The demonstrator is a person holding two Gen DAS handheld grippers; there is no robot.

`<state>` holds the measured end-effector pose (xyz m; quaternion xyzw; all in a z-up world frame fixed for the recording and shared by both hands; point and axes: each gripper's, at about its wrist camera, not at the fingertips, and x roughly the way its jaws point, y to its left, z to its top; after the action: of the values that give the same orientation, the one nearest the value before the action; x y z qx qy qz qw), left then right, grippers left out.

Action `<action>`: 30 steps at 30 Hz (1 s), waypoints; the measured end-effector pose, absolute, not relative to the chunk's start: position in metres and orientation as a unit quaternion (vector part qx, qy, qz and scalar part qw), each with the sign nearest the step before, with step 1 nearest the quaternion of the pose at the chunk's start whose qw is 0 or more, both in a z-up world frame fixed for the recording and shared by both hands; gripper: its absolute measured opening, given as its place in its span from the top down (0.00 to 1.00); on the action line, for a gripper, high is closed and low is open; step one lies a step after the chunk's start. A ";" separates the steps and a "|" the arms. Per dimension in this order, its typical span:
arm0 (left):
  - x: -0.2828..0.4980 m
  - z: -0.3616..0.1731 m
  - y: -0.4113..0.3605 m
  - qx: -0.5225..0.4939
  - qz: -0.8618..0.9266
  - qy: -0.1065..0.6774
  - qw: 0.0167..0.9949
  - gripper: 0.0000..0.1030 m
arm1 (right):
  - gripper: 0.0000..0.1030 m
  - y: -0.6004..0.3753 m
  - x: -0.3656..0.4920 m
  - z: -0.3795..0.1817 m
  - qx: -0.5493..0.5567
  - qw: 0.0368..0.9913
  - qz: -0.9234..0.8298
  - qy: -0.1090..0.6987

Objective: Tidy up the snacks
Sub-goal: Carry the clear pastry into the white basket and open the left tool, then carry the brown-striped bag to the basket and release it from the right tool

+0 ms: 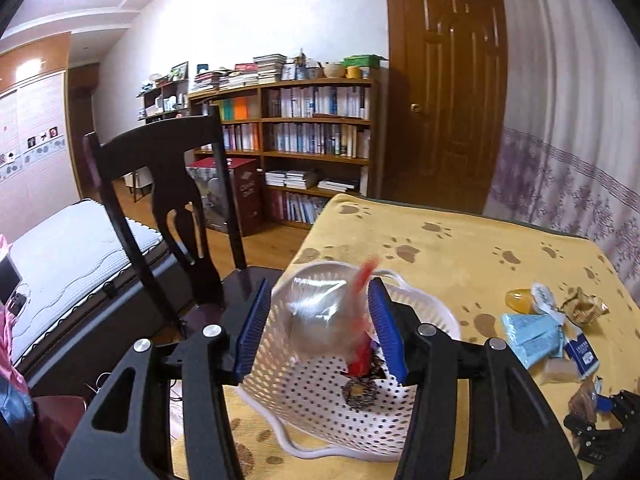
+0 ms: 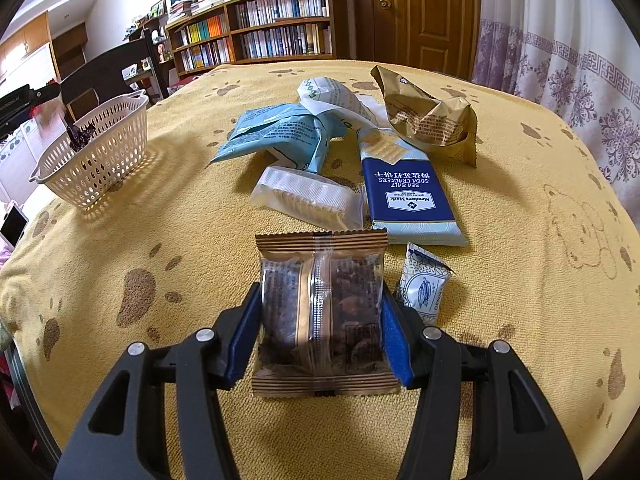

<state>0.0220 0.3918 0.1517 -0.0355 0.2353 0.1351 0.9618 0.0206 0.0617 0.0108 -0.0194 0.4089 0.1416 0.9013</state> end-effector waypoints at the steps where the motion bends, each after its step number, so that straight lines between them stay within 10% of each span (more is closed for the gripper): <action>1: 0.021 0.153 0.392 -0.037 0.138 0.230 0.963 0.24 | 0.46 0.063 0.020 0.010 -0.020 0.901 0.141 0.409; 30: -0.011 0.185 0.405 -0.058 0.140 0.171 0.974 0.10 | 0.48 0.144 0.016 0.090 -0.004 0.918 0.196 0.345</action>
<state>-0.0110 0.4053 0.1845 -0.0579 0.1710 0.1403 0.9735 0.0162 0.1436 0.0896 -0.0040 0.3449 0.1958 0.9180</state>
